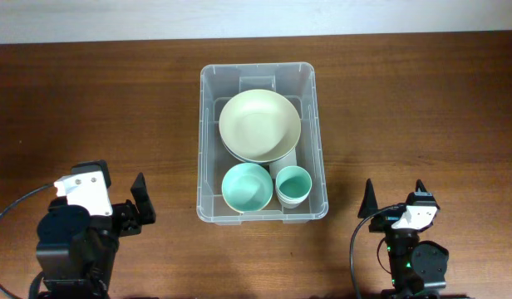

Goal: Pack container

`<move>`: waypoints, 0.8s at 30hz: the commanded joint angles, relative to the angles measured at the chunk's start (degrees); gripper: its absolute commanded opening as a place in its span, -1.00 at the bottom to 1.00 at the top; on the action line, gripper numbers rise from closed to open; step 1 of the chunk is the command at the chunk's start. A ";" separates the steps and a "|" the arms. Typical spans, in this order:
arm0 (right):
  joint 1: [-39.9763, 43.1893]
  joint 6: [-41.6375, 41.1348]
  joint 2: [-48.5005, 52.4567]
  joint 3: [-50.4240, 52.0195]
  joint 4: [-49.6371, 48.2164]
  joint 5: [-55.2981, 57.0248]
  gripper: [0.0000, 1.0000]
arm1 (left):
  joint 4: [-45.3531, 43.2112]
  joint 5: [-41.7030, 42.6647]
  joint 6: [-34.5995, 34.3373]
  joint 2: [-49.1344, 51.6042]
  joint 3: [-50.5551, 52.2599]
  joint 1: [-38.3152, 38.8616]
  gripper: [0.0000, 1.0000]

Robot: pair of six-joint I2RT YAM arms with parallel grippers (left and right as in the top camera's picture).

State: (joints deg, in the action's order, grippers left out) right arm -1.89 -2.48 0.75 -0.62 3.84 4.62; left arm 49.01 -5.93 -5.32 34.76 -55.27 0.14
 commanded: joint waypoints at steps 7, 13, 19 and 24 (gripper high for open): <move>0.42 0.57 -0.39 0.31 0.44 -0.33 0.98 | 0.81 0.22 1.11 -1.51 5.68 -0.33 0.99; 0.42 0.57 -0.39 0.31 0.42 -0.35 0.97 | -17.20 2.58 1.11 -13.14 25.22 -0.33 0.99; 0.42 0.57 -0.39 0.31 0.42 -0.35 0.98 | -31.65 2.75 1.14 -22.80 38.75 -0.33 0.99; 0.42 0.57 -0.39 0.31 0.42 -0.35 0.98 | -47.01 2.75 1.14 -27.28 48.04 -0.33 0.99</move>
State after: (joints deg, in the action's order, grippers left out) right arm -1.89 -2.35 0.73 -0.62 3.84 4.43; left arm 8.01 -4.21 -5.13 9.80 -11.77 0.12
